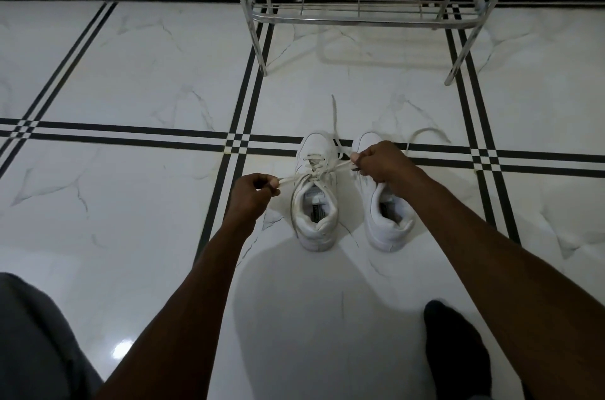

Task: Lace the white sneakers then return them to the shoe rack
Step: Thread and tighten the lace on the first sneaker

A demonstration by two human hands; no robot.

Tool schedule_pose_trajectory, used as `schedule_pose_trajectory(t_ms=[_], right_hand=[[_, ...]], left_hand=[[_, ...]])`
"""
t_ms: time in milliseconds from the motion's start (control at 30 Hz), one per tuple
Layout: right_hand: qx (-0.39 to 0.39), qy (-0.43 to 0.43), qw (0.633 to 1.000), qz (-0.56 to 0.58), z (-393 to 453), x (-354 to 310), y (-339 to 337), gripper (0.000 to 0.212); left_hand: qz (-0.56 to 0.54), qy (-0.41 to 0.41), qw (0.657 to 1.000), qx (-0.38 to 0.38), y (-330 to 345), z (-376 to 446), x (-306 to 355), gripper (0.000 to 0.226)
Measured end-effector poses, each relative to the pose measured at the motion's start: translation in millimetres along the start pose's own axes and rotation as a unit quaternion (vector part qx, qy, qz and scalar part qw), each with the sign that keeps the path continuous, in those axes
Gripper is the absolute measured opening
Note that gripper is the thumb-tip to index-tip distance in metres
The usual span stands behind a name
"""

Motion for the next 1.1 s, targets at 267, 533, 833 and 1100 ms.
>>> schedule_pose_trajectory(t_ms=[267, 533, 833, 1100], right_hand=[[0.049, -0.174, 0.972, -0.147, -6.4, -29.1, -12.9, 0.026], [0.081, -0.182, 0.903, -0.381, -10.4, -39.3, 3.3, 0.022], [0.029, -0.234, 0.853, -0.466, -16.3, -39.8, 25.7, 0.03], [-0.095, -0.167, 0.91, -0.368, -16.4, -39.8, 48.5, 0.038]], left_hand=[[-0.01, 0.0, 1.0, 0.024, -5.7, 3.8, 0.5, 0.009], [0.05, 0.029, 0.998, 0.033, -6.2, 4.9, 6.1, 0.008], [0.19, 0.102, 0.976, 0.002, 1.3, 8.7, 16.9, 0.017], [0.243, 0.115, 0.96, -0.075, 22.1, 5.7, 20.2, 0.026]])
Point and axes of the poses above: each hand's wrist, its own z-axis towards the middle knuckle, its own y-axis out of the palm, x = y × z, the point moved 9 cm from there along z, towards the middle knuckle, and after that the axes turned 10 degrees about -z, right-handed, at the moved point
